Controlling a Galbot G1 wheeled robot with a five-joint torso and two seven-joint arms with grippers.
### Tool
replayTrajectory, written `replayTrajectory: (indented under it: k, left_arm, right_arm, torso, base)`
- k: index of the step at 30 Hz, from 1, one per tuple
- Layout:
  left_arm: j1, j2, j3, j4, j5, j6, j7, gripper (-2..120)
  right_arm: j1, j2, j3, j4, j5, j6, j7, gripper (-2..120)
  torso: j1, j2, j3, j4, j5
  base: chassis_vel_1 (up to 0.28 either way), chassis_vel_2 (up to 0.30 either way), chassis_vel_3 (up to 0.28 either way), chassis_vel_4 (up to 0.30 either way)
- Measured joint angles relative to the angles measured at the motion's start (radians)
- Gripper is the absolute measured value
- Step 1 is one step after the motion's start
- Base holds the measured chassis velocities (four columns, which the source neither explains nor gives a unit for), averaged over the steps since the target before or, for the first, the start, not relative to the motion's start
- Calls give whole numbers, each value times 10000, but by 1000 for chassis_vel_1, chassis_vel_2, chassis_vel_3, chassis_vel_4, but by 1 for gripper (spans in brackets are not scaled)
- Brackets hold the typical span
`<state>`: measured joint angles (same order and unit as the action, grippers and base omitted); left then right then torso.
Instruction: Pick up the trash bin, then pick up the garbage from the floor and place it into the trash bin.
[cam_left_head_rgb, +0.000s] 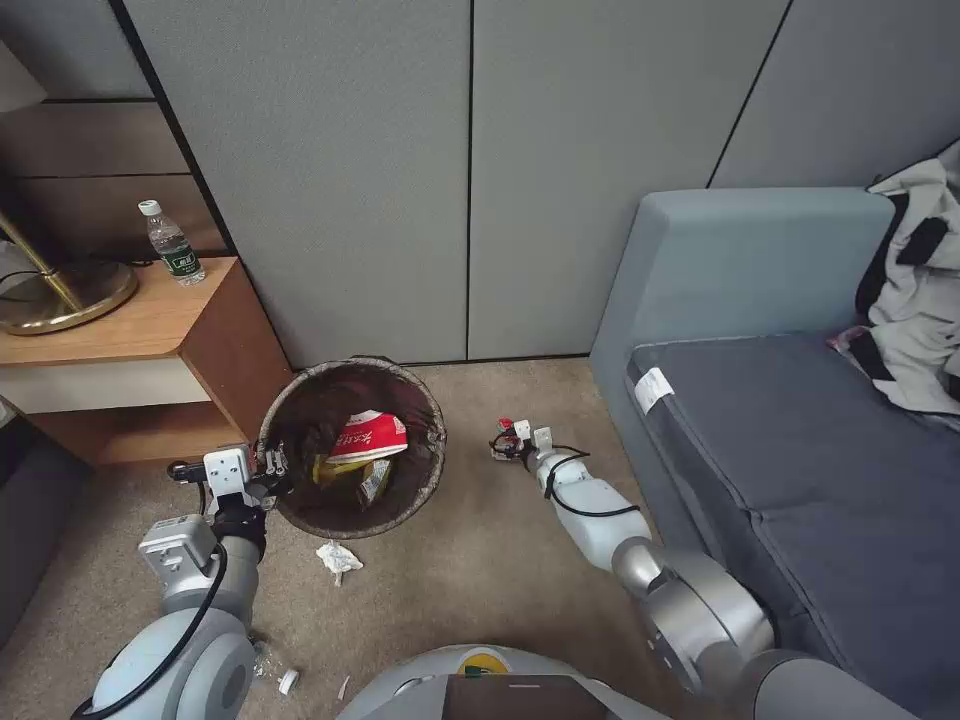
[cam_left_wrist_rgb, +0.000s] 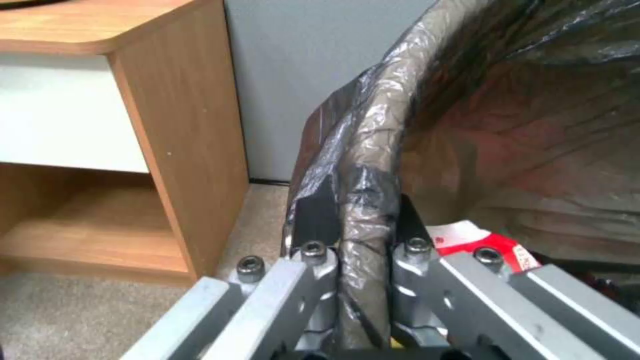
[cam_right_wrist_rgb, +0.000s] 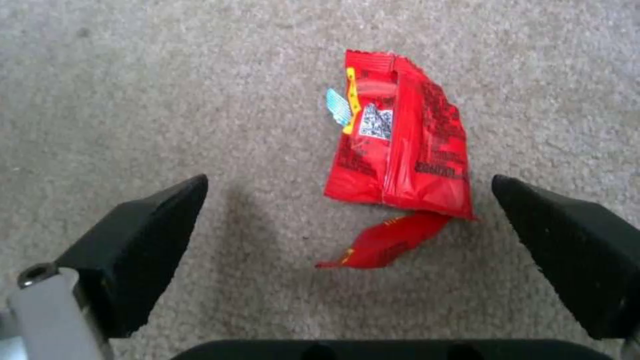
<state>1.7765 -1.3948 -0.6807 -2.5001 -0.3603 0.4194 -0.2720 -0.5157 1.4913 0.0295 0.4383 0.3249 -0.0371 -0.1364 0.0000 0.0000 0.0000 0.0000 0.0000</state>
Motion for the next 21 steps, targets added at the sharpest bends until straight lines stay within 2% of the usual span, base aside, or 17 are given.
replayTrajectory:
  k: [21]
  left_arm:
    - [-9, -67, 28, 0, 47, -34, 8, 3]
  right_arm:
    - [93, -5, 51, -105, 29, -313, 188, 100]
  torso:
    - [0, 0, 0, 0, 0]
  base:
    - [0, 0, 0, 0]
